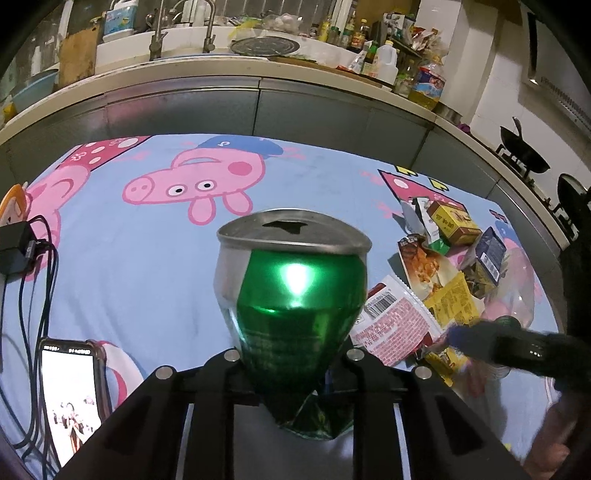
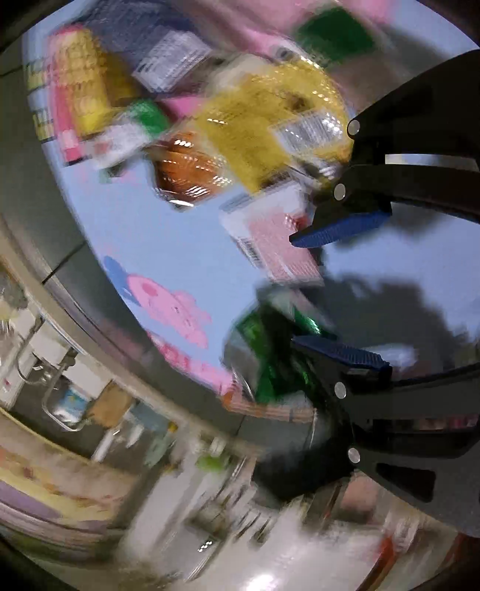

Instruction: Collect trash

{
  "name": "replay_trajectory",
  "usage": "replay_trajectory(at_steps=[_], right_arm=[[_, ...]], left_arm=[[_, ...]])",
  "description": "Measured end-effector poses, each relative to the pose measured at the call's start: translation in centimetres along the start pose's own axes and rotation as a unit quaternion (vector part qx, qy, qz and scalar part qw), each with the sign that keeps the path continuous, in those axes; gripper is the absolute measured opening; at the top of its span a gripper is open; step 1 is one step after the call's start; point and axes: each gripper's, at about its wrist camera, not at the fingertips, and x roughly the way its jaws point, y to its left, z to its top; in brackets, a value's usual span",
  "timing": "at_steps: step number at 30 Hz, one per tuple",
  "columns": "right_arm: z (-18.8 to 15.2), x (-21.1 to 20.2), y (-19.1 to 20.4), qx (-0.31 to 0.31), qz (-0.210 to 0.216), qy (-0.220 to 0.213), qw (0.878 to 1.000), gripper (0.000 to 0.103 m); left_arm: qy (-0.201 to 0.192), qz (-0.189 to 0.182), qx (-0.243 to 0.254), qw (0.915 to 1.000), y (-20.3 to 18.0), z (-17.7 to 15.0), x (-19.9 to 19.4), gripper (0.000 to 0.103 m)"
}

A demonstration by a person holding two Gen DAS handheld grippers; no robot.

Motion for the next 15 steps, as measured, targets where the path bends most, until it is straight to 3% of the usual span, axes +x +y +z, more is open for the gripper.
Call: replay_trajectory(at_steps=[6,8,10,15], right_arm=[[-1.7,3.1,-3.0,0.117,0.048,0.054,0.991,0.05],[-1.4,4.2,-3.9,0.144,0.036,0.05,0.988,0.047],[-0.8,4.7,-3.9,0.159,0.039,0.031,0.986,0.05],[0.9,5.7,-3.0,0.16,0.012,0.002,0.987,0.051]], left_arm=[[-0.003,-0.007,0.004,1.0,-0.2,0.0,0.3,0.016],[-0.001,-0.009,0.003,1.0,-0.2,-0.1,0.3,0.015],[-0.002,-0.01,0.004,0.9999,-0.1,-0.2,0.3,0.015],[0.001,-0.018,0.004,0.9998,-0.3,-0.2,0.4,0.013]])
